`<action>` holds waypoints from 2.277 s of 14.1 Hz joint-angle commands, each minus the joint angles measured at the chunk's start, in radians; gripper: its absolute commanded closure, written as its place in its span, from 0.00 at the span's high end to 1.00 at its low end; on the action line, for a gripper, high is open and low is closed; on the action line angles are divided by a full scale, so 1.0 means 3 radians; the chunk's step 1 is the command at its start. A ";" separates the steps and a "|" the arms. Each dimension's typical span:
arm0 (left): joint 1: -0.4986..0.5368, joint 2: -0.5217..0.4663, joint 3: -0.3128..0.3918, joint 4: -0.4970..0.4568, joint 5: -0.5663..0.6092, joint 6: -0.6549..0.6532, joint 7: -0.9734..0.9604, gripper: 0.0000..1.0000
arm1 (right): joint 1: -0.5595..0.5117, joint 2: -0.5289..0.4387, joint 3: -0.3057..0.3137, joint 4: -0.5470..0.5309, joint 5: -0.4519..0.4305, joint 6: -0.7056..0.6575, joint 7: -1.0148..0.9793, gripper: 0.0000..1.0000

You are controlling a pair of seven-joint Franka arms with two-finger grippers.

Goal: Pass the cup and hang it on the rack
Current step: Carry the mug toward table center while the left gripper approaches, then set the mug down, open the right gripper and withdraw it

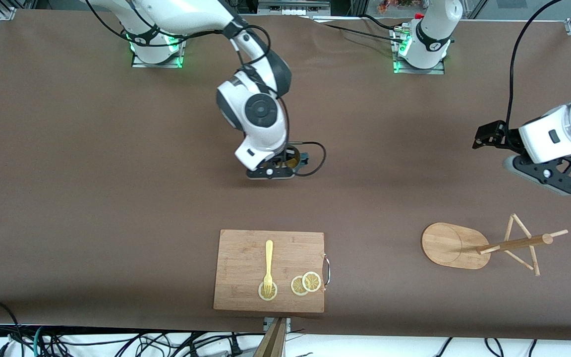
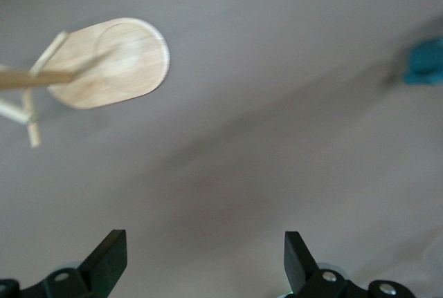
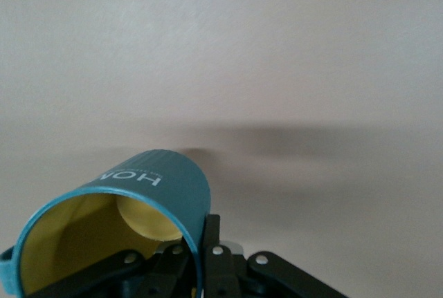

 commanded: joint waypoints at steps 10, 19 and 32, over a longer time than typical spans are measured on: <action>-0.0013 -0.0127 0.0026 -0.1122 -0.1050 0.0283 0.2616 1.00 | 0.0245 0.0231 -0.0057 0.0176 -0.0082 0.0458 0.0479 1.00; -0.0084 -0.0106 0.0021 -0.2017 -0.2180 0.1449 0.3767 1.00 | -0.0556 -0.0889 -0.0088 0.0176 0.0327 -0.1099 -0.0500 1.00; -0.0355 0.0353 0.0021 -0.2897 -0.4414 0.2156 0.6057 1.00 | -0.1018 -0.1304 -0.1826 0.0156 0.0327 -0.1890 -0.3412 1.00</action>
